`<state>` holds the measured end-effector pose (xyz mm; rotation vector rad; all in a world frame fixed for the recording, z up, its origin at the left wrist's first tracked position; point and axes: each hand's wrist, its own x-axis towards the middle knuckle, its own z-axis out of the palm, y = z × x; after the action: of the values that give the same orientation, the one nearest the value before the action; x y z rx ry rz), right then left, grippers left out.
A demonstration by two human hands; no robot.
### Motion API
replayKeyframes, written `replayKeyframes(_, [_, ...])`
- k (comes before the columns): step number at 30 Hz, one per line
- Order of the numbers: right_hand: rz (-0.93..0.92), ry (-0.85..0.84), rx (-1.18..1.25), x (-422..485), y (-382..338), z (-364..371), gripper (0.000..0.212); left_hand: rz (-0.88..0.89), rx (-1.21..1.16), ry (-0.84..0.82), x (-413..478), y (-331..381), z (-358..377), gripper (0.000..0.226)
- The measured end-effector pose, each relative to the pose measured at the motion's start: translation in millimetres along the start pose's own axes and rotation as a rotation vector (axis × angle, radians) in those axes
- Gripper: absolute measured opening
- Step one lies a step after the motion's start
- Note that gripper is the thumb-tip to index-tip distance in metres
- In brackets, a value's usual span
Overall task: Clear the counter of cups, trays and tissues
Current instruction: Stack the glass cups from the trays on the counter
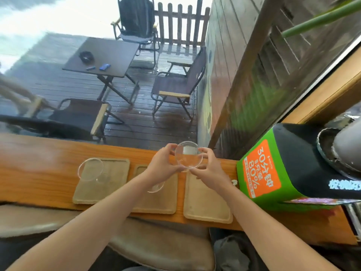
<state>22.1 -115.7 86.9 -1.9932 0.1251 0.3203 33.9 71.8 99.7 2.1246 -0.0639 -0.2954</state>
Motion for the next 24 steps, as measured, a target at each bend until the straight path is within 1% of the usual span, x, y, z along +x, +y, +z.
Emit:
replayKeyframes(4, [-0.078,-0.099,-0.037,6,-33,29,0.077,-0.017,0.023,0.079,-18,-15,-39,0.072])
replayKeyframes(9, [-0.151,-0.156,-0.065,4,-47,64,0.080,-0.039,-0.002,0.149,-45,-41,-66,0.069])
replayKeyframes(15, [-0.171,-0.220,-0.127,2,-41,88,0.076,-0.099,0.010,0.150,-66,-68,-70,0.068])
replayKeyframes(19, [-0.152,-0.245,-0.155,2,-29,94,0.070,-0.138,0.035,0.132,-69,-78,-63,0.068])
replayKeyframes(24, [-0.091,-0.268,-0.203,6,-18,98,0.072,-0.149,0.102,0.092,-65,-87,-55,0.067])
